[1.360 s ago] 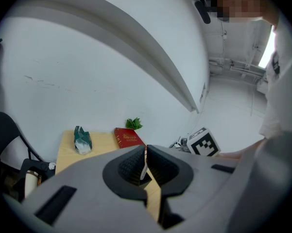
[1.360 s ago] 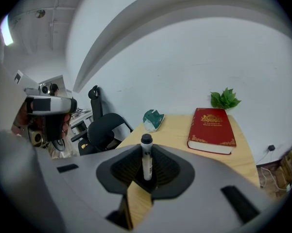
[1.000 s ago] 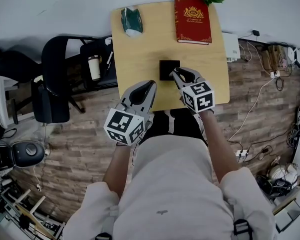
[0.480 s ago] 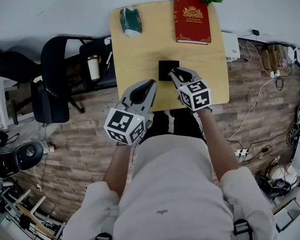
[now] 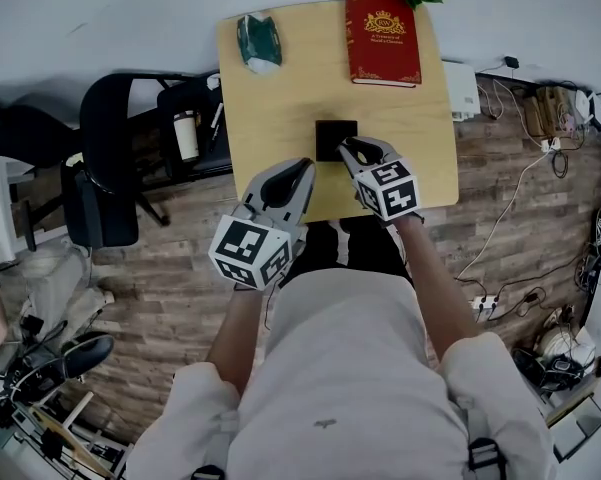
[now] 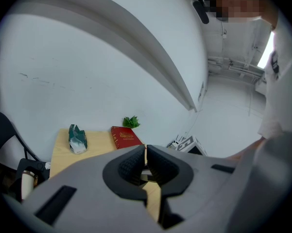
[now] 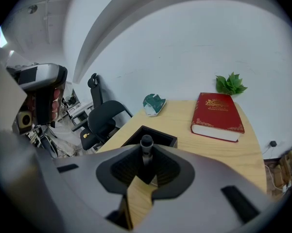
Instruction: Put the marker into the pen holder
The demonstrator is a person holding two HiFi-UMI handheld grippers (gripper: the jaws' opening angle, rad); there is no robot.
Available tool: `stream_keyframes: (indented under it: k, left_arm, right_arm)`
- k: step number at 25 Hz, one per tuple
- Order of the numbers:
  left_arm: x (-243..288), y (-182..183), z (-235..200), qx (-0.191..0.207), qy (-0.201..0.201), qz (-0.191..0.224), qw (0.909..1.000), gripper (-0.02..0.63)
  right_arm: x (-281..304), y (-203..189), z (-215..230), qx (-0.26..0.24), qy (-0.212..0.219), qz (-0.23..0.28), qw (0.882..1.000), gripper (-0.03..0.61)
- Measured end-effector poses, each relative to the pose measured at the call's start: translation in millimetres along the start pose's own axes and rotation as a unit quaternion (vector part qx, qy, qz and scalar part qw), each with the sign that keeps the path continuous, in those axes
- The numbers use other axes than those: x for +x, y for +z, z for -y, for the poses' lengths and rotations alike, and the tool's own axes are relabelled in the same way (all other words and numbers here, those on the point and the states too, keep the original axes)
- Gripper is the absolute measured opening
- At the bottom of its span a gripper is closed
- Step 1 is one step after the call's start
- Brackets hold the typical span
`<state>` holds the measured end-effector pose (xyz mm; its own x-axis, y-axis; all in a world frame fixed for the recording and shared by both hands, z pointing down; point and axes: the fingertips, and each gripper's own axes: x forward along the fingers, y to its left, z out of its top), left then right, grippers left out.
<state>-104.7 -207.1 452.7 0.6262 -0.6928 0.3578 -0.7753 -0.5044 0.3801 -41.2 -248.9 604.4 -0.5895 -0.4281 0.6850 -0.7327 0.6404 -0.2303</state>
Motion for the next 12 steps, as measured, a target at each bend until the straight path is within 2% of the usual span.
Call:
stream_keyframes:
  k: [12]
  left_arm:
    - [-1.5, 1.9, 0.9, 0.003, -0.003, 0.0, 1.0, 0.017]
  right_arm:
    - [4.8, -5.3, -3.9, -0.012, 0.001, -0.009, 1.0, 0.072]
